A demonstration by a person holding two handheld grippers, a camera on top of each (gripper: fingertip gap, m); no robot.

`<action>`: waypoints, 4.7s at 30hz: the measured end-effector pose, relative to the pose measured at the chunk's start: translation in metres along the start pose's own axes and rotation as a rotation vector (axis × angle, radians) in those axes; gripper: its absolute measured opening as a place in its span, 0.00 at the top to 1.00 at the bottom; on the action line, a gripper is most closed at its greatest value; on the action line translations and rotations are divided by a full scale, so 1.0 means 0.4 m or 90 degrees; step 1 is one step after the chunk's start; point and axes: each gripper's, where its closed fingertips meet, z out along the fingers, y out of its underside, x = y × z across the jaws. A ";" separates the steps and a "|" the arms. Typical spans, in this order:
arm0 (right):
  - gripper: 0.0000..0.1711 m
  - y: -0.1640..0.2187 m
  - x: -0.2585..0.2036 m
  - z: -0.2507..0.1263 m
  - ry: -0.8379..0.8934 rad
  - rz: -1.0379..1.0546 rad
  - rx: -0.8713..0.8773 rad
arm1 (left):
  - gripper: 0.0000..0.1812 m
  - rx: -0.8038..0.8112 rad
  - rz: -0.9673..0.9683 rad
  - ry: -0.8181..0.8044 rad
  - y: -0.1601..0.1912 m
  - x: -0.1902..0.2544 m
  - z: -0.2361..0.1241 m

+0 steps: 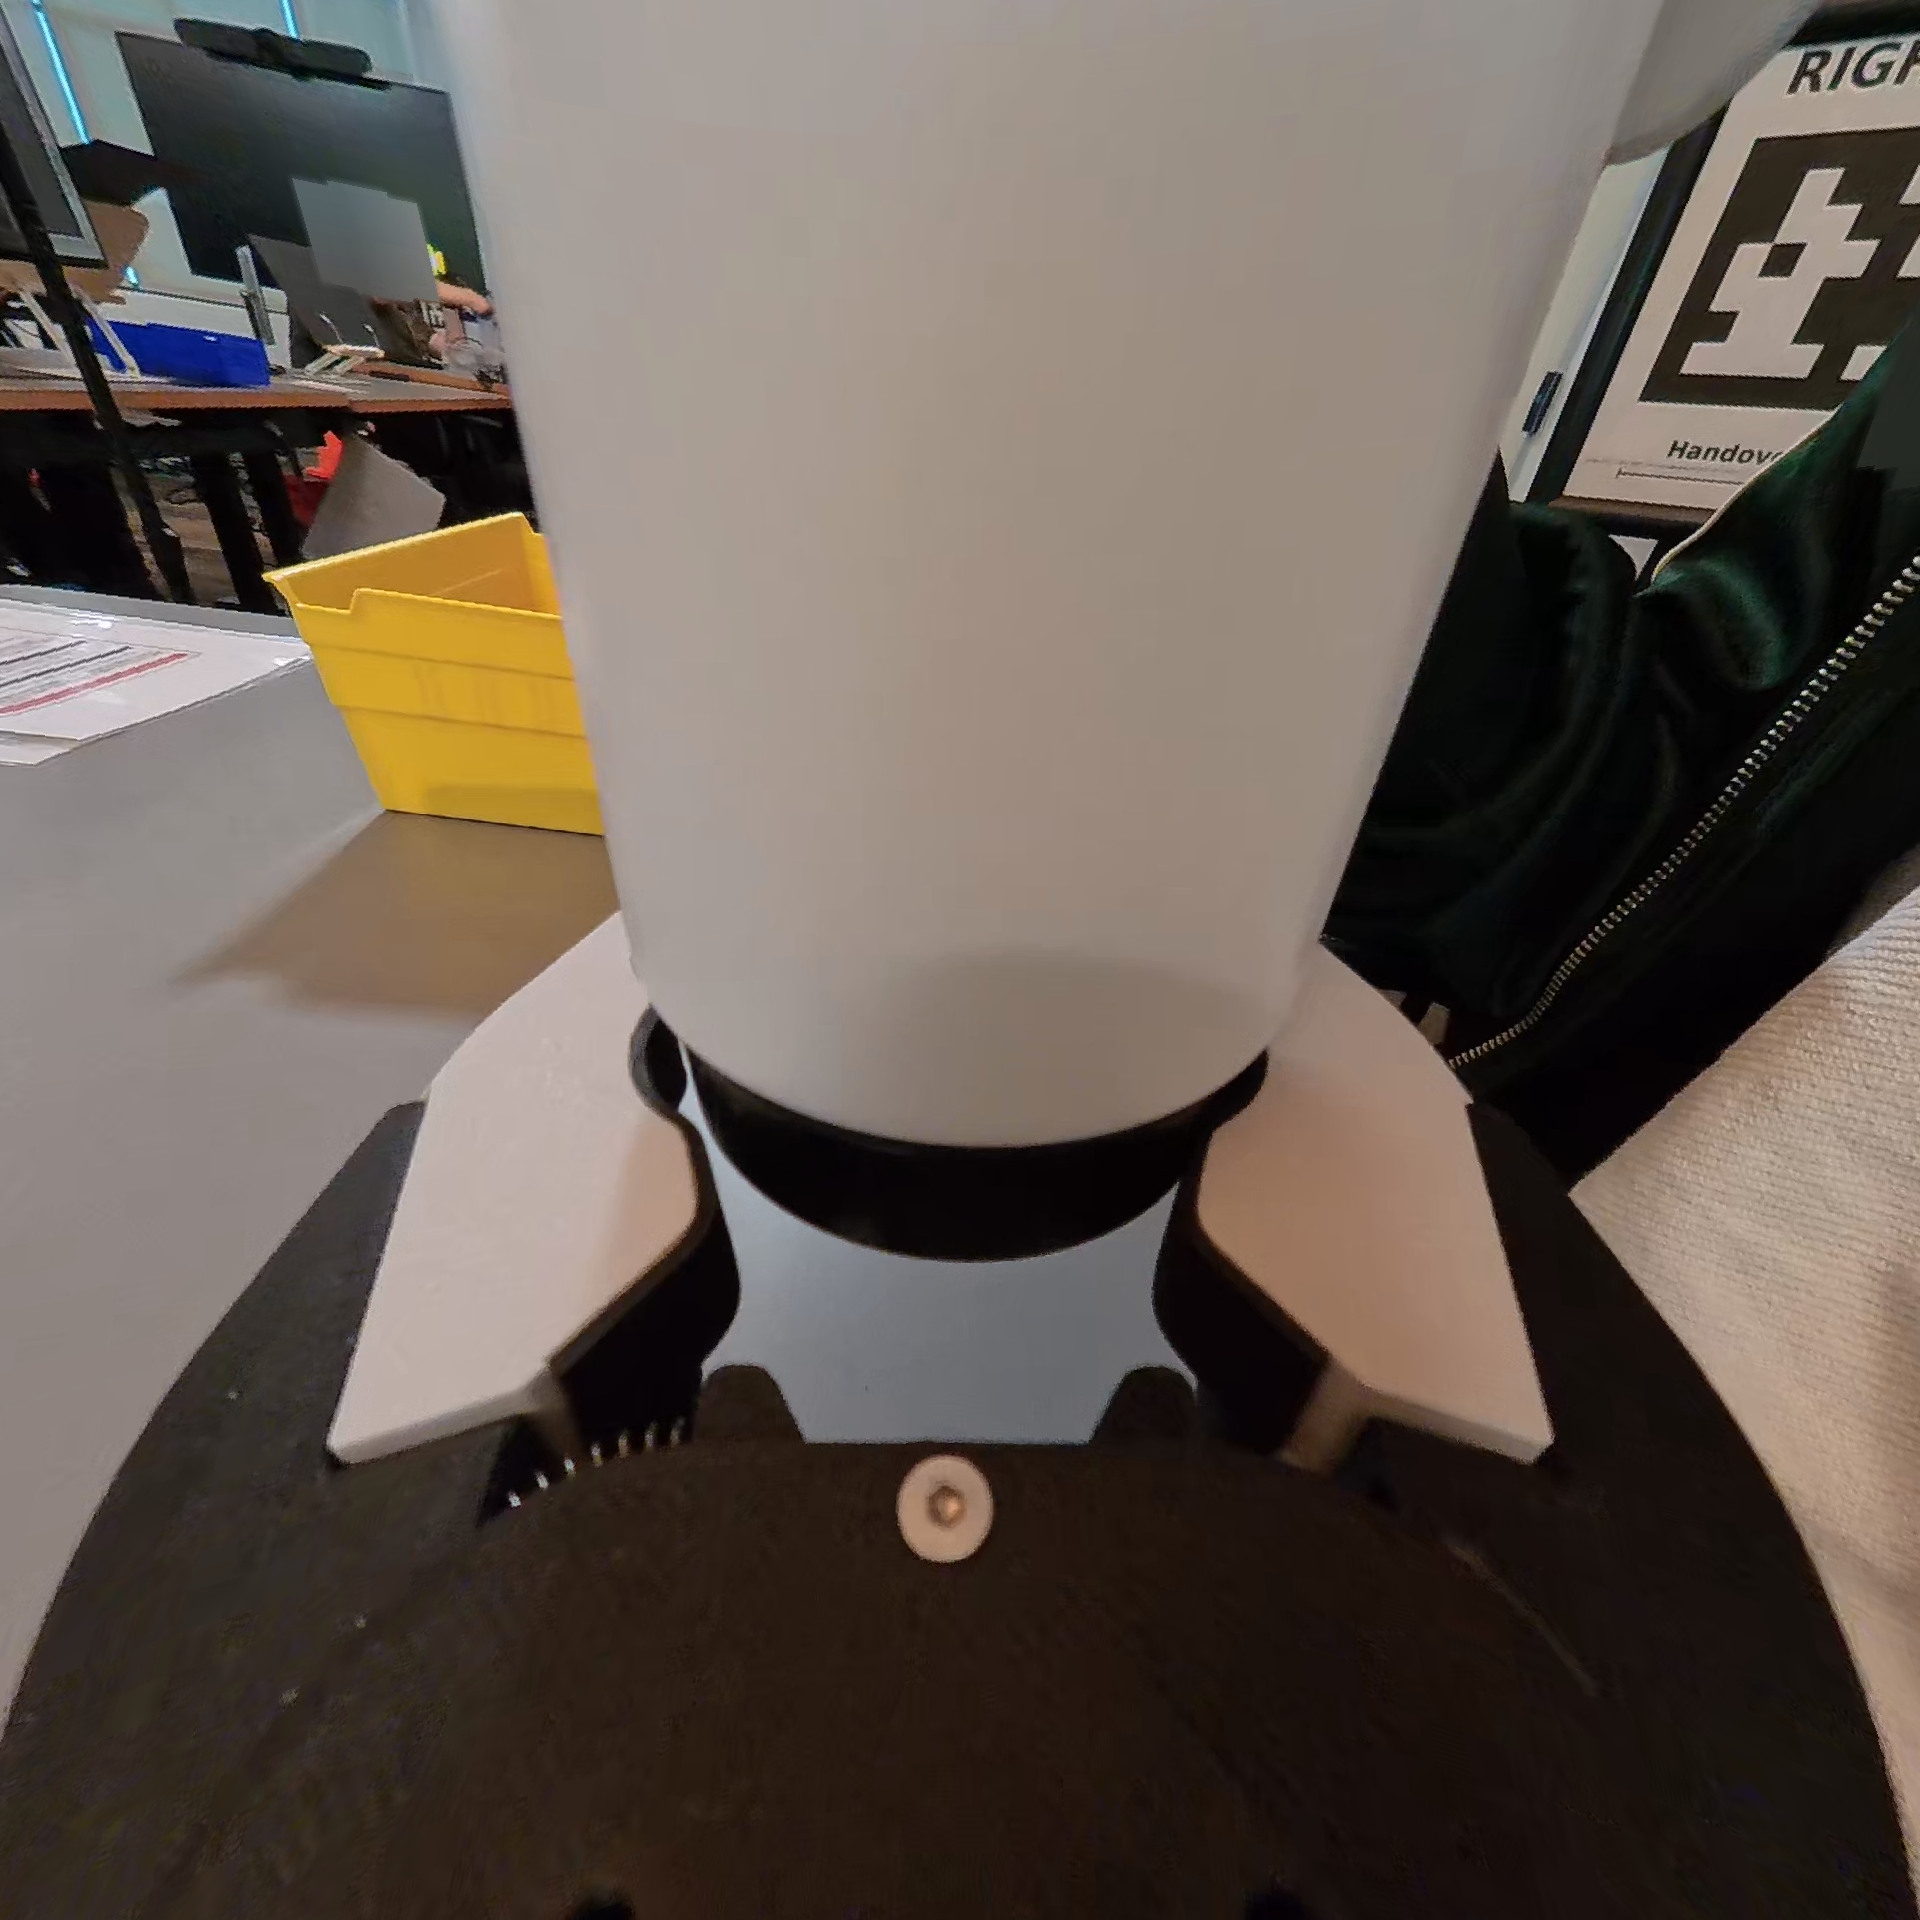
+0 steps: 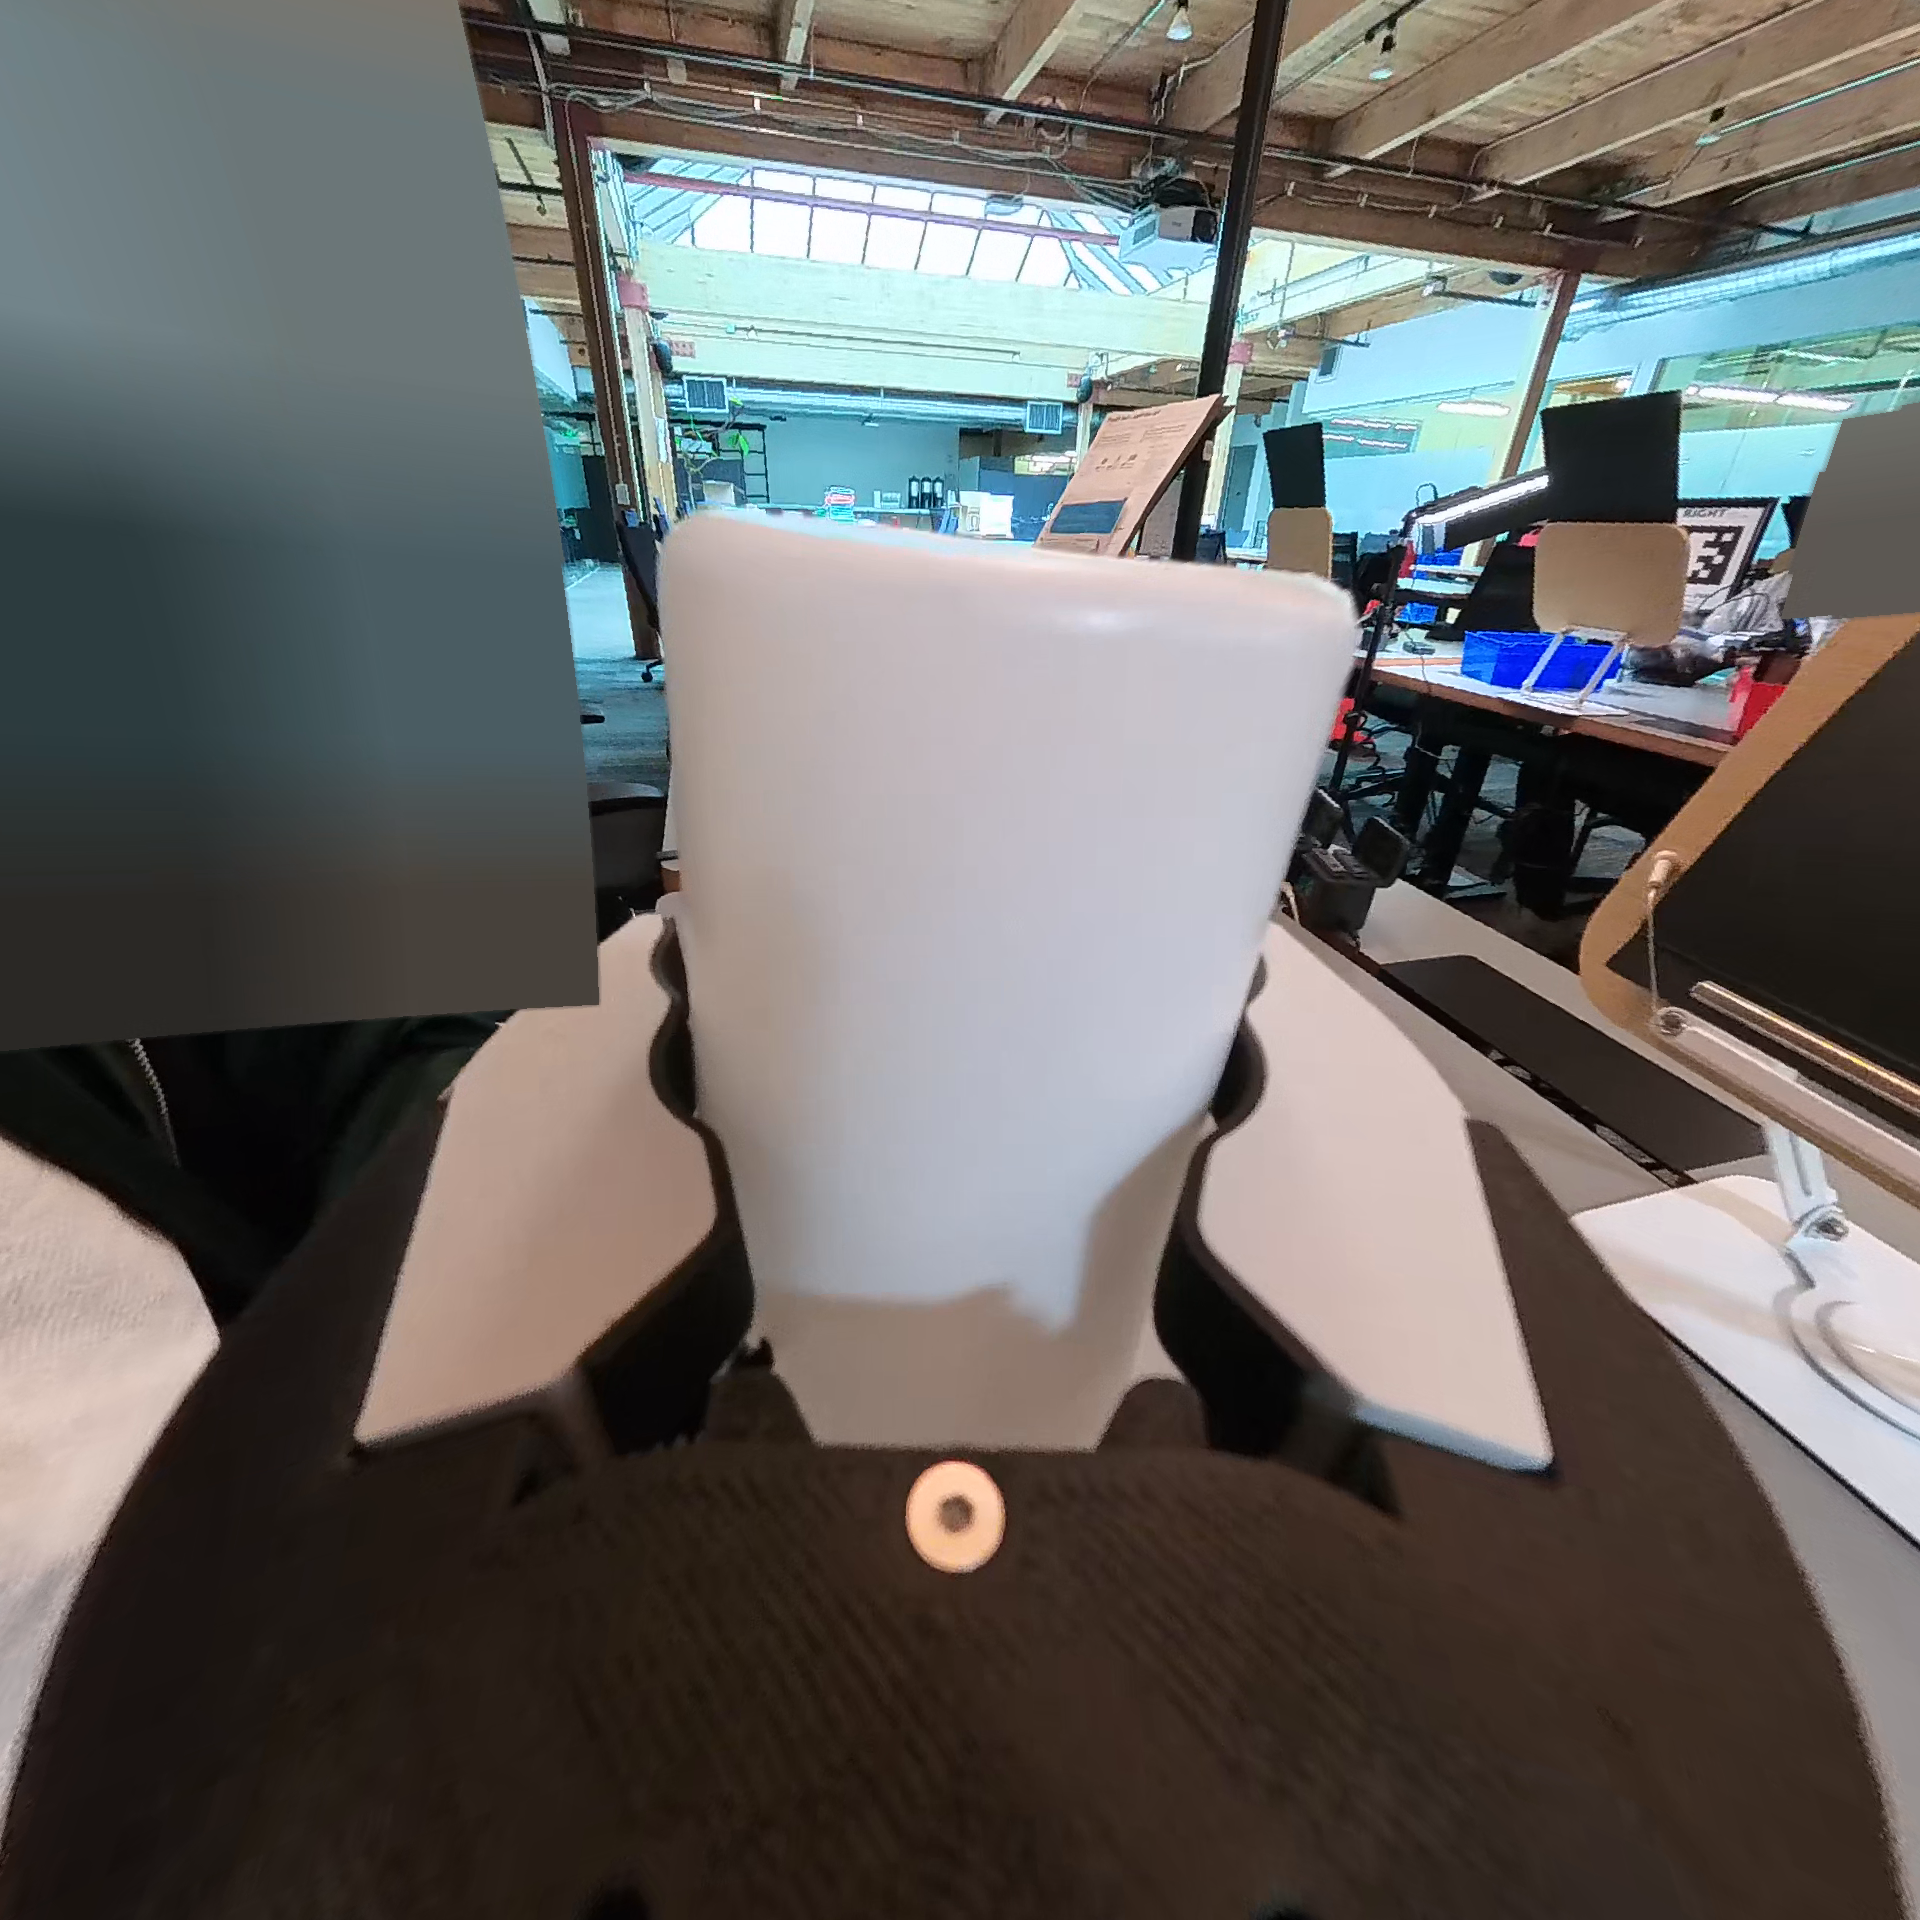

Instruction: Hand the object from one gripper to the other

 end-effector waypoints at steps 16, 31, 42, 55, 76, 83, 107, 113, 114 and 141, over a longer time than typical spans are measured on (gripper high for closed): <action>0.39 -0.005 0.014 -0.008 0.015 0.005 -0.007 | 0.50 0.004 0.015 -0.035 -0.017 -0.016 -0.007; 0.42 -0.005 0.143 -0.093 0.116 0.057 0.131 | 0.50 0.012 0.026 -0.197 -0.053 -0.170 -0.133; 0.47 0.287 0.215 -0.059 0.115 0.196 0.039 | 0.50 0.016 0.022 -0.288 -0.057 -0.257 -0.229; 0.52 0.263 0.127 -0.020 0.055 0.050 0.027 | 0.50 -0.009 0.011 -0.247 -0.024 -0.229 -0.180; 0.49 0.246 0.062 0.016 -0.011 0.072 -0.002 | 0.50 -0.036 0.013 -0.146 0.013 -0.127 -0.076; 0.49 0.247 0.055 0.019 -0.014 0.075 -0.014 | 0.50 -0.039 0.019 -0.143 0.016 -0.122 -0.070; 0.49 0.296 0.163 -0.057 0.071 0.093 -0.051 | 0.37 0.234 -0.155 -0.158 -0.147 -0.215 -0.235; 0.49 0.318 0.083 0.022 0.003 0.119 -0.052 | 0.21 0.102 -0.011 -0.165 -0.238 -0.134 -0.219; 0.49 0.323 0.070 0.033 -0.007 0.120 -0.056 | 0.21 0.093 0.006 -0.165 -0.256 -0.119 -0.218; 0.42 0.359 -0.010 0.101 -0.040 0.118 -0.066 | 0.46 0.060 0.059 -0.204 -0.325 -0.084 -0.261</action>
